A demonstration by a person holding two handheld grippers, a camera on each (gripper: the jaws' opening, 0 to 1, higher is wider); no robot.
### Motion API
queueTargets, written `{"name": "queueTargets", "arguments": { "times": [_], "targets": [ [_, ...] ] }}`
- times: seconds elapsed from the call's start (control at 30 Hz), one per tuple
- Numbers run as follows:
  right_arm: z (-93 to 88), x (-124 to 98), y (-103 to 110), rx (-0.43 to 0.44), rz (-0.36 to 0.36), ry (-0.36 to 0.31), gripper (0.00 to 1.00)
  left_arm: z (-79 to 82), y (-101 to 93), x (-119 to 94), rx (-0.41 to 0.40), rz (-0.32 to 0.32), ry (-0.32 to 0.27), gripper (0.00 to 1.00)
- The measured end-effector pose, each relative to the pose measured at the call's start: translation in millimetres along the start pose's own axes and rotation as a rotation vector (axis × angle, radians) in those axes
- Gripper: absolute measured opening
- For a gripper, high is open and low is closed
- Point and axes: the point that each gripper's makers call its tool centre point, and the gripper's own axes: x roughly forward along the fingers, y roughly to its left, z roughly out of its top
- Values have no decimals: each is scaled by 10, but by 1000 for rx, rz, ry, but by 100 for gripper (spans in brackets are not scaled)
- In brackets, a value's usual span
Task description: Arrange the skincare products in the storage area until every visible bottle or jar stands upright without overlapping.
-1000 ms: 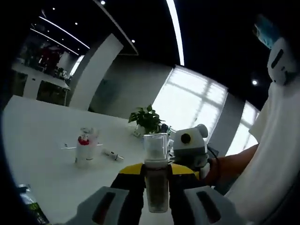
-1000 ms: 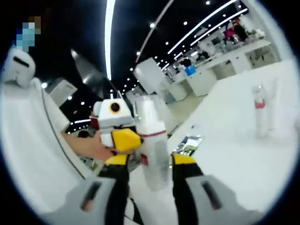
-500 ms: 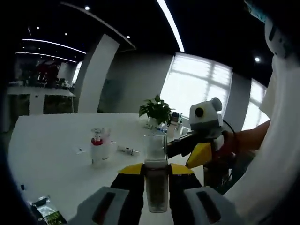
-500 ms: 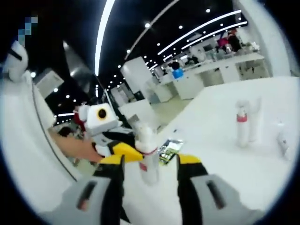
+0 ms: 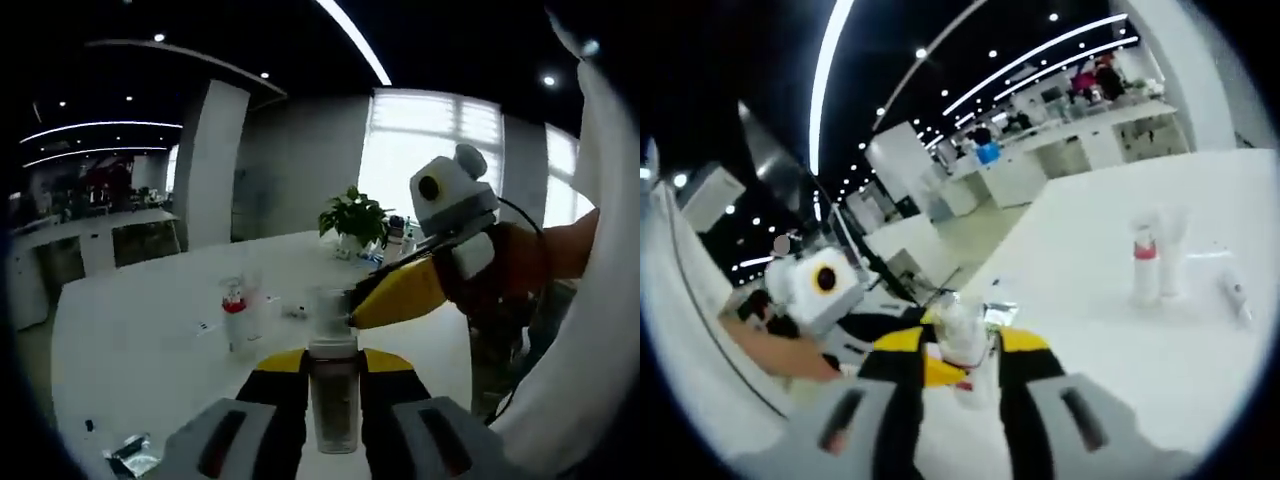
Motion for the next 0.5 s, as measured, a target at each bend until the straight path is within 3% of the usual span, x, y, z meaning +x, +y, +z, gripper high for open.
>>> {"name": "queueTargets", "arguments": {
  "times": [0.13, 0.33, 0.5],
  "targets": [
    [-48, 22, -11, 27, -24, 5, 19, -53, 0, 36, 48, 37, 43, 18],
    [-106, 23, -97, 96, -57, -3, 18, -122, 19, 63, 192, 76, 120, 18],
    [-84, -20, -163, 90, -83, -10, 17, -103, 18, 127, 173, 67, 109, 19]
  ]
}}
